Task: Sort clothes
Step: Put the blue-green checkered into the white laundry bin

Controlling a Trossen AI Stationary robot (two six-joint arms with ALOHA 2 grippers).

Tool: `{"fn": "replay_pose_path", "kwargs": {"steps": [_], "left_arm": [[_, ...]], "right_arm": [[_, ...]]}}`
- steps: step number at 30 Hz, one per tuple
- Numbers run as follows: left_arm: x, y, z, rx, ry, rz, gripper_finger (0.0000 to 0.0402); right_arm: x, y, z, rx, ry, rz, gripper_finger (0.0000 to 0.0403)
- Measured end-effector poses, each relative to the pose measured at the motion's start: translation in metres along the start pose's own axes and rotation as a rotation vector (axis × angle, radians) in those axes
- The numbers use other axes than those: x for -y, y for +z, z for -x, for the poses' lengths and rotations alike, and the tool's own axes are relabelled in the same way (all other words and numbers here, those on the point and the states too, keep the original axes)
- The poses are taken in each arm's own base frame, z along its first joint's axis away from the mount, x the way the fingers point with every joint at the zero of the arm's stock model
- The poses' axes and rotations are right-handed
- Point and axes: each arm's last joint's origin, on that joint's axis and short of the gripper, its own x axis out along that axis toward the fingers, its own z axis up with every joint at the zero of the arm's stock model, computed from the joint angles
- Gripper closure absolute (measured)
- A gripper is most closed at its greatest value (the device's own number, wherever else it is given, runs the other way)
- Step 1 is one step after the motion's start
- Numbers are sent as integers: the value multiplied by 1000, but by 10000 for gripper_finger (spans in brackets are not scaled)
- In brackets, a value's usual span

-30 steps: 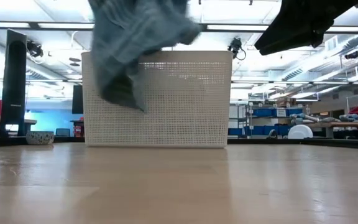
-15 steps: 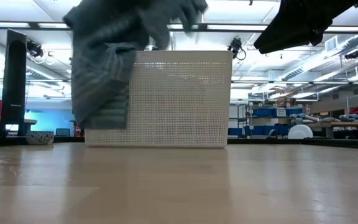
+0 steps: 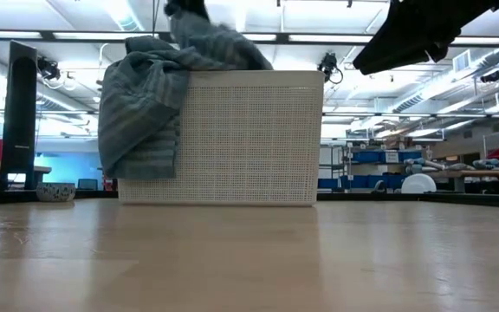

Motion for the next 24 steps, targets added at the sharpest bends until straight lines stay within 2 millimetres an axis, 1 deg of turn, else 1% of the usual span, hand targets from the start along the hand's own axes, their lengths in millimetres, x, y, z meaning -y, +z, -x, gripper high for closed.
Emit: {"fn": "replay_pose_path", "kwargs": {"steps": [2, 5, 8, 11, 15, 17, 20, 22, 24], "left_arm": [[6, -13, -16, -79, -77, -5, 401], [18, -27, -45, -106, -139, -7, 401], [32, -38, -83, -52, -178, 17, 401], [48, -50, -124, -46, -236, 65, 401], [64, -68, -171, -135, -250, 101, 400], [73, -81, -194, -206, -250, 100, 397], [82, -96, -220, -281, -240, 119, 389], [84, -102, -229, -306, -237, 134, 378], [86, -106, -234, -322, -236, 134, 362]], "right_arm": [[1, 1, -1, 3, -9, 1, 241], [2, 1, -3, 2, -18, -10, 241], [3, 2, -5, 2, -26, -27, 241], [3, 2, -5, 2, -25, -31, 241], [3, 2, -5, 3, -23, -34, 241], [3, 2, -5, 3, -23, -34, 241], [3, 2, -5, 1, -24, -30, 241], [3, 2, -5, -1, -25, -28, 241], [3, 2, -5, -1, -26, -27, 241]]}}
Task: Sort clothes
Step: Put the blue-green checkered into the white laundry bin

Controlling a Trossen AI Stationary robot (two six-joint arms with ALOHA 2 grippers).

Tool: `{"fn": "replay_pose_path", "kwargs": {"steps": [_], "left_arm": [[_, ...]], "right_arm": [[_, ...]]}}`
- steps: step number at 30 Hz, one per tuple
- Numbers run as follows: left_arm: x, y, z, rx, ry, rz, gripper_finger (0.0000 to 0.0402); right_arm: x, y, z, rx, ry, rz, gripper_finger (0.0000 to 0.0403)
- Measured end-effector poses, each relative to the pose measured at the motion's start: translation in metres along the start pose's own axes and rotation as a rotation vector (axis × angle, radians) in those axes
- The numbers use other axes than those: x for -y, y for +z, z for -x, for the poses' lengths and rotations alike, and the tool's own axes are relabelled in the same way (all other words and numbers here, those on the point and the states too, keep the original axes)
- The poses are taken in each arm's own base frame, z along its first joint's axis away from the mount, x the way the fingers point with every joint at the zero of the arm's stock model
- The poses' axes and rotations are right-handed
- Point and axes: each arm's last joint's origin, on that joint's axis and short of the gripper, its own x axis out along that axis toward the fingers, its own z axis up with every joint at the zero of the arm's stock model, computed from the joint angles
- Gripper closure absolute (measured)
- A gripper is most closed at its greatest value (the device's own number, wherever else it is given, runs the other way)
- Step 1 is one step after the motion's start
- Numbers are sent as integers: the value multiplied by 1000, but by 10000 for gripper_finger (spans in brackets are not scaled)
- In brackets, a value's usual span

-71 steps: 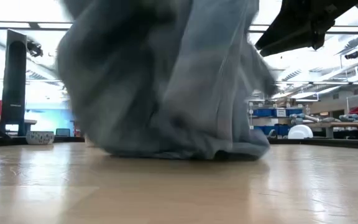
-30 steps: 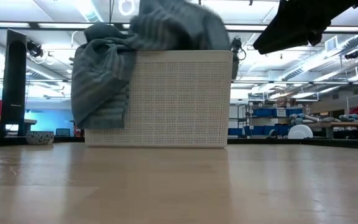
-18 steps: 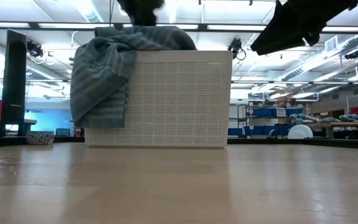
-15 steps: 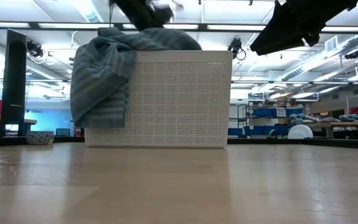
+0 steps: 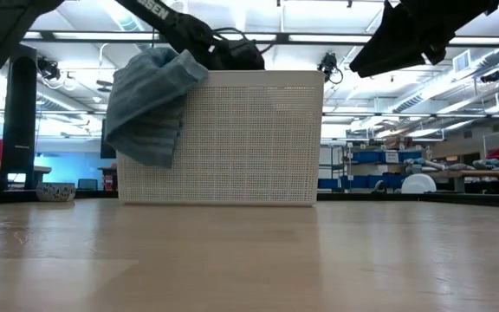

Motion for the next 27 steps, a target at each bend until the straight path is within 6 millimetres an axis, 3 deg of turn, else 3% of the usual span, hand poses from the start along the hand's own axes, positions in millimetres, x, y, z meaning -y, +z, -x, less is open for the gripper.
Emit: {"fn": "replay_pose_path", "kwargs": {"steps": [4, 8, 14, 18, 23, 27], "left_arm": [[0, 0, 5, -1, -4, 0, 321], [-1, 9, 30, 5, -4, -28, 285], [-5, 35, 104, 33, 2, -72, 263], [-5, 40, 158, 74, -3, -122, 262], [-7, 28, 220, 124, -13, -124, 263], [-10, 3, 253, 46, -15, -86, 266]], "right_arm": [[0, 0, 0, -1, -1, 3, 241], [0, 0, 0, -1, -1, 7, 241], [0, 0, 0, -1, -1, 7, 241], [0, 0, 0, -1, -1, 8, 241], [0, 0, 0, -1, -1, 8, 241], [0, 0, 0, -2, -1, 9, 241]]}}
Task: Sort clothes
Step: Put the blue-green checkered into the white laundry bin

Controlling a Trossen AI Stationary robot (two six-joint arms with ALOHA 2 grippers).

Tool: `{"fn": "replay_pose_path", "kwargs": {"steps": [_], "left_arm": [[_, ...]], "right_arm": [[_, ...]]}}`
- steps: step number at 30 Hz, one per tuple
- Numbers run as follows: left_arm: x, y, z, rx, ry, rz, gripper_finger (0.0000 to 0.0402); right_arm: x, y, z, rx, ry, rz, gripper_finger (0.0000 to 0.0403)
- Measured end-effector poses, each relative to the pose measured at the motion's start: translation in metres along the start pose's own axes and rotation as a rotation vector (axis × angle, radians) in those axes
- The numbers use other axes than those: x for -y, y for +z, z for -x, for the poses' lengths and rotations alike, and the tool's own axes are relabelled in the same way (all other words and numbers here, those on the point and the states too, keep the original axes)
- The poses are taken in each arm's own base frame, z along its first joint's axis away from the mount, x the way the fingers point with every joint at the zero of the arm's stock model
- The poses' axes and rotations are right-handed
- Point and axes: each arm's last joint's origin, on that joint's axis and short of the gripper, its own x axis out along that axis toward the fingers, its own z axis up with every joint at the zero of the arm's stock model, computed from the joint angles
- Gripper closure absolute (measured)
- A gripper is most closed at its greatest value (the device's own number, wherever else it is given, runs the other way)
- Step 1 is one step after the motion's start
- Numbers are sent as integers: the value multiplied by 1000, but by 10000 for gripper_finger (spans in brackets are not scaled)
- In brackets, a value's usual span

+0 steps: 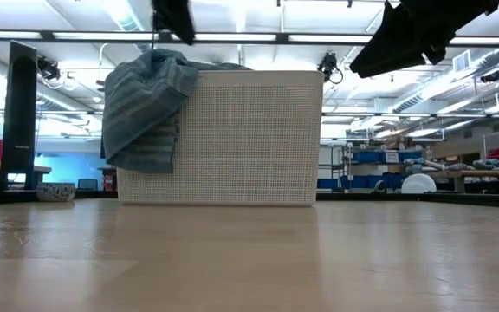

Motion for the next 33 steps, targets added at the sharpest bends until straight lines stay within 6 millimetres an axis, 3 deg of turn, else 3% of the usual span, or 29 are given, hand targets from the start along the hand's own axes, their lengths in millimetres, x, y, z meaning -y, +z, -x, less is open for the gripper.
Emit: {"fn": "replay_pose_path", "kwargs": {"steps": [3, 7, 12, 23, 27, 33], "left_arm": [[0, -13, 10, -69, -4, 43, 266], [3, -23, -5, -172, -73, 93, 266], [1, -32, -48, -271, -89, 208, 266], [-48, -53, -140, -299, 32, 531, 266], [-53, -69, -180, -391, 71, 540, 266], [-52, -81, -216, -505, 267, 461, 267]], "right_arm": [[0, 0, -1, 0, -3, -1, 241], [1, 1, -2, 2, -8, -15, 241], [1, 2, -3, 4, -5, -35, 241], [1, 2, -3, 2, 0, -27, 241], [1, 2, -3, 1, 0, -20, 241], [1, 2, -3, 0, -2, -10, 241]]}}
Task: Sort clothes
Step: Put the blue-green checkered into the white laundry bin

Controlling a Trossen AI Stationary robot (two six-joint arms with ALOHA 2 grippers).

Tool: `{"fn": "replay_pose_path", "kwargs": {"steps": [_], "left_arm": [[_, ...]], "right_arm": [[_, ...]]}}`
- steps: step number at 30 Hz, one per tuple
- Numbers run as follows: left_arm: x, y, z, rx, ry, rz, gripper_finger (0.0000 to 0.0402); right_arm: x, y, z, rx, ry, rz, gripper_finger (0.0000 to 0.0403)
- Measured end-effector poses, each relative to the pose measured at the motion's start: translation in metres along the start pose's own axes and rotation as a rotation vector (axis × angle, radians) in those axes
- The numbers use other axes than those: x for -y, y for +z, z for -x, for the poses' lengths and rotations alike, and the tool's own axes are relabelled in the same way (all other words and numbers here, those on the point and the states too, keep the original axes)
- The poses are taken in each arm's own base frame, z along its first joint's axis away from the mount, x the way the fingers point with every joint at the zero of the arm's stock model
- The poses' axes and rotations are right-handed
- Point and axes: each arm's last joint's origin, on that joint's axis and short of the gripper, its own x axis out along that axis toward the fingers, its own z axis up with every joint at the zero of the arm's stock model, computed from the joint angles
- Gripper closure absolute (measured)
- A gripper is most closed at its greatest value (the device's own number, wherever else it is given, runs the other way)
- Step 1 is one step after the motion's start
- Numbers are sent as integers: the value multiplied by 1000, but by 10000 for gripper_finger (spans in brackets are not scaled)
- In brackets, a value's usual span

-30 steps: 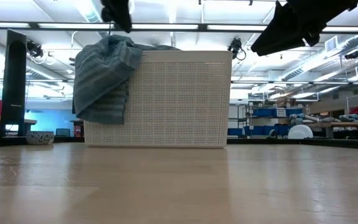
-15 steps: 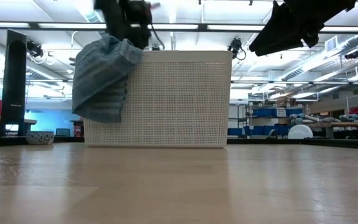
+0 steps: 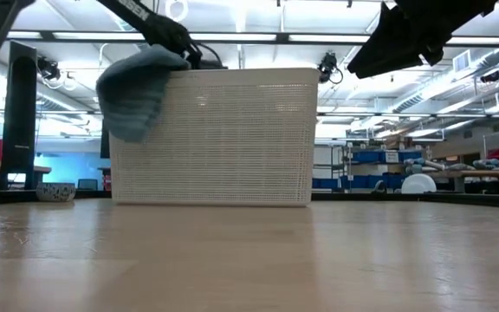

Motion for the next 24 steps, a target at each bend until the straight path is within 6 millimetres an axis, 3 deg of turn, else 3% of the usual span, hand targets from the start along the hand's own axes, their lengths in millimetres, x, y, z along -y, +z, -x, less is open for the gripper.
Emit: {"fn": "replay_pose_path", "kwargs": {"steps": [4, 8, 16, 24], "left_arm": [[5, 3, -4, 6, -18, -55, 267], [5, 7, 14, 29, -31, -74, 267], [-7, 11, 91, 256, -96, -47, 266], [-29, -28, 167, 456, -163, -28, 266]], "right_arm": [[0, 0, -1, -2, -3, 6, 241], [0, -1, -1, -4, -5, 10, 241], [0, -1, -1, -3, -5, 9, 241], [-1, -1, -1, -2, -5, 7, 241]]}}
